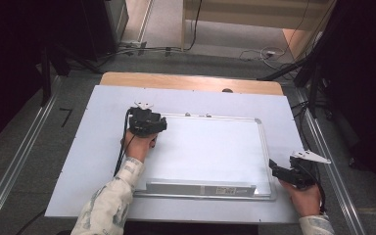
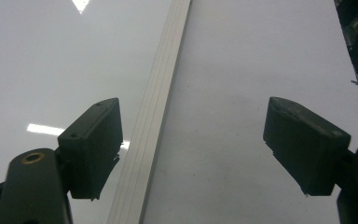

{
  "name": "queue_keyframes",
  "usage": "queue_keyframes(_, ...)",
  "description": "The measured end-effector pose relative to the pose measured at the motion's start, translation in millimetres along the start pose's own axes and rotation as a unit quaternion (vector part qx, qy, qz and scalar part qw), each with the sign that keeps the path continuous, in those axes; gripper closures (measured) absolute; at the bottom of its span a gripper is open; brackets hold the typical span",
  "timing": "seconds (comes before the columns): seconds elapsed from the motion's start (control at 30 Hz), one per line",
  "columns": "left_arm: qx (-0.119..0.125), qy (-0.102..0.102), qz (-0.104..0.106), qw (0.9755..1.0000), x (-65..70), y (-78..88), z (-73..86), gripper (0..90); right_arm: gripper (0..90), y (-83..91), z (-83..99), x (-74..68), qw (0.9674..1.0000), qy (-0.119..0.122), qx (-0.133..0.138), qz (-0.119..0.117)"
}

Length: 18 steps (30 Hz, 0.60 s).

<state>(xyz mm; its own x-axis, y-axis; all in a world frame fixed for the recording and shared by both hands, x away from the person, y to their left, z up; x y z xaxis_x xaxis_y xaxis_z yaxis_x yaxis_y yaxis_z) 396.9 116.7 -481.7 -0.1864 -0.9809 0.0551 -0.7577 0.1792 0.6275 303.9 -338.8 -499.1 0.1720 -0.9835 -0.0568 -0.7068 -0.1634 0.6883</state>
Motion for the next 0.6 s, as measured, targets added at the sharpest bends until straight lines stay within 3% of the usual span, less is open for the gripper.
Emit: queue_keyframes(0.6,0.011,-0.015,0.009,0.9998,2.7,14.0,1.1,21.4,18.3,0.6,0.4,0.2,1.0000,-0.001,-0.001,0.002)
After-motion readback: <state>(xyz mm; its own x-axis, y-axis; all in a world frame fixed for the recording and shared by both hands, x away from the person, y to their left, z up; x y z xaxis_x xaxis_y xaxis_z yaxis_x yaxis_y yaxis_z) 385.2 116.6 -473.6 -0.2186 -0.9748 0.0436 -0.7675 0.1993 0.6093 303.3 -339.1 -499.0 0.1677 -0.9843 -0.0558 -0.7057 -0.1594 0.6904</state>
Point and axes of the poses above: each handheld gripper's, and its own axes: y roughly backward along the jaws, z roughly out of its underside, x roughly to its right, the point moved 3 cm from there along -y, roughly forward along the jaws, and after that the axes turned 4 degrees about -y, right-handed, at the moved point
